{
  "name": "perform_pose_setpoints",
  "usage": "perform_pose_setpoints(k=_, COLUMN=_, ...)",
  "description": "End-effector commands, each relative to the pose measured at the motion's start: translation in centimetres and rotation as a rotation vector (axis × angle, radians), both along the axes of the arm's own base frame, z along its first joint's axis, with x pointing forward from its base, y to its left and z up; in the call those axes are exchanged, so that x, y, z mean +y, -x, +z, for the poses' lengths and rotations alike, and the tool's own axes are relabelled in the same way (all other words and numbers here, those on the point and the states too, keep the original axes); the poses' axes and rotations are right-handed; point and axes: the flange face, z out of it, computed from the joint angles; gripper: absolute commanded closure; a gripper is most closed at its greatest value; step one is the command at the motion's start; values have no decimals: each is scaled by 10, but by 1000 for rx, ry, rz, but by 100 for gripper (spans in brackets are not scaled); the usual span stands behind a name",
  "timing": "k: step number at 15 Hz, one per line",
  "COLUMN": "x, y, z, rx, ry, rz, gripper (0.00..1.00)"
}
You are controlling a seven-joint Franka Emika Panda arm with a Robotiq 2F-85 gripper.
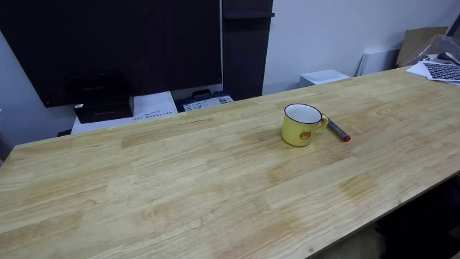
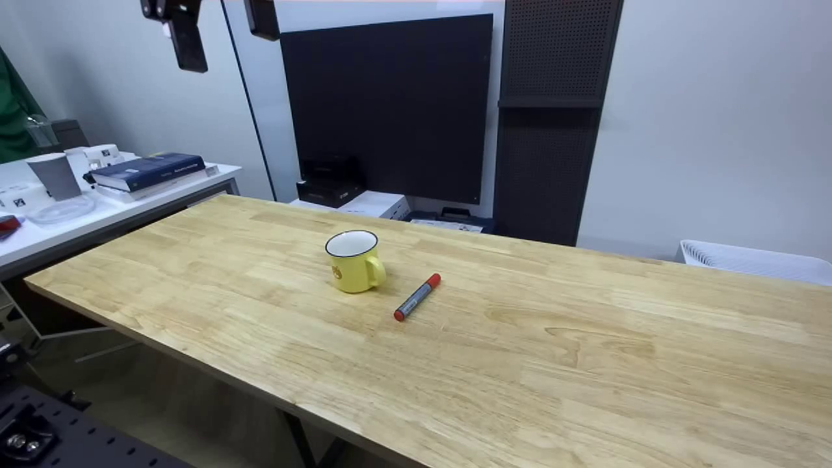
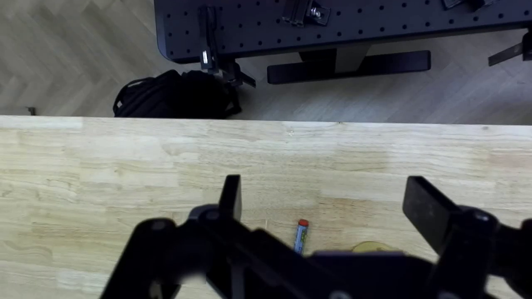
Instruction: Put the marker in the mug
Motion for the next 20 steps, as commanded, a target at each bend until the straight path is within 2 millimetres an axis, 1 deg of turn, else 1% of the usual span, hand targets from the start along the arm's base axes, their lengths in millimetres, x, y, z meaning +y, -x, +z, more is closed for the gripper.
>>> perform_pose_setpoints(k=1, x=-7, y=-27, z=12, rx=-162, ry=92, rz=27, gripper=0)
perform_pose_setpoints(k=2, x=-12, y=-39, z=15, rx=-215, ry=122, rz=54, gripper=0)
perform_pose_setpoints(k=4, x=-29, y=-66, z=16, rx=-339, ry=172, rz=61, gripper=0)
perform_pose_setpoints(k=6, x=-52, y=-91, z=12, rx=-451, ry=181, rz=-2, gripper=0)
perform_pose_setpoints(k=7, x=-61, y=-101, z=6, rx=-494, ry=168, rz=-46, gripper=0)
perform_pose_setpoints(k=9, x=-75, y=-120, z=-13, rx=-538, ry=91, rz=-135, gripper=0)
perform_pose_setpoints(k=13, x=-82, y=-151, z=-59, rx=-554, ry=-59, rz=-248, gripper=0)
perform_pose_setpoints(k=14, x=-83, y=-153, z=-67, rx=-537, ry=-73, rz=-253, gripper=0)
perform_pose_setpoints(k=15, x=-81, y=-136, z=-59, rx=-543, ry=-49, rz=-225, gripper=0)
perform_pose_setpoints(k=16, x=-80, y=-141, z=-68, rx=-532, ry=-61, rz=-236, gripper=0)
perform_pose_setpoints(k=17, x=-80, y=-145, z=-74, rx=-526, ry=-65, rz=-242, gripper=0)
perform_pose_setpoints(k=19, x=-81, y=-148, z=-75, rx=-524, ry=-66, rz=-244, gripper=0)
perform_pose_setpoints(k=20, x=-82, y=-151, z=-81, rx=-511, ry=-58, rz=-251, gripper=0)
